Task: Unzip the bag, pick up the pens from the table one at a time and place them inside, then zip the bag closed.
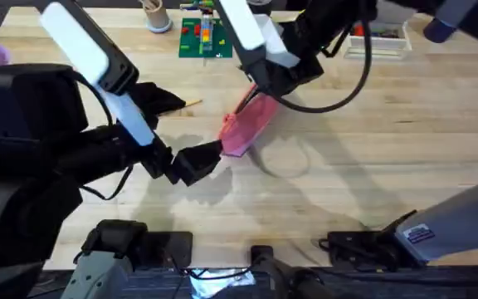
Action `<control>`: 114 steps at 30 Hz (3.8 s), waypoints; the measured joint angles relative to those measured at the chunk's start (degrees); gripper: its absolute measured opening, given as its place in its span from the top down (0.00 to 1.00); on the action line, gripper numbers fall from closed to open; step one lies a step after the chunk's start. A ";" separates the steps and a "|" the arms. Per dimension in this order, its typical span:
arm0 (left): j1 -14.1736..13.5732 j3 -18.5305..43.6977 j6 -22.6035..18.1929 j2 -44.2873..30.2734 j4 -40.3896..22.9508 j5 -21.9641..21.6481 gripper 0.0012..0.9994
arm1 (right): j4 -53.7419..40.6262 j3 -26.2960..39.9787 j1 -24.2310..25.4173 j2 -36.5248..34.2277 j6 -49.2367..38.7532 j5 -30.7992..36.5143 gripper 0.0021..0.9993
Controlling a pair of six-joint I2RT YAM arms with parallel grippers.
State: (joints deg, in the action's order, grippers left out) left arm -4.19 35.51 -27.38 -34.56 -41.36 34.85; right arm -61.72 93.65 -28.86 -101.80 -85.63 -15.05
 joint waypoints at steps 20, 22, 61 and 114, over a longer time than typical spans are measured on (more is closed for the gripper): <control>0.00 0.00 0.00 0.02 0.00 0.00 0.01 | 5.33 0.00 0.00 -8.02 -0.58 -0.03 0.97; 0.00 0.00 0.00 0.02 0.00 0.00 0.01 | 5.58 0.00 0.00 -8.83 -0.58 -0.06 0.97; 0.00 0.00 0.00 0.01 0.00 0.00 0.01 | 5.66 0.07 -1.77 -10.58 -1.85 2.15 0.00; 0.00 0.00 0.00 0.02 0.00 0.00 0.01 | 23.22 0.13 12.02 -0.22 40.24 -3.04 0.00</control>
State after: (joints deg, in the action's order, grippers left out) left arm -4.19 35.51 -27.38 -34.54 -41.36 34.85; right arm -38.50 93.78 -16.84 -102.02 -45.39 -18.09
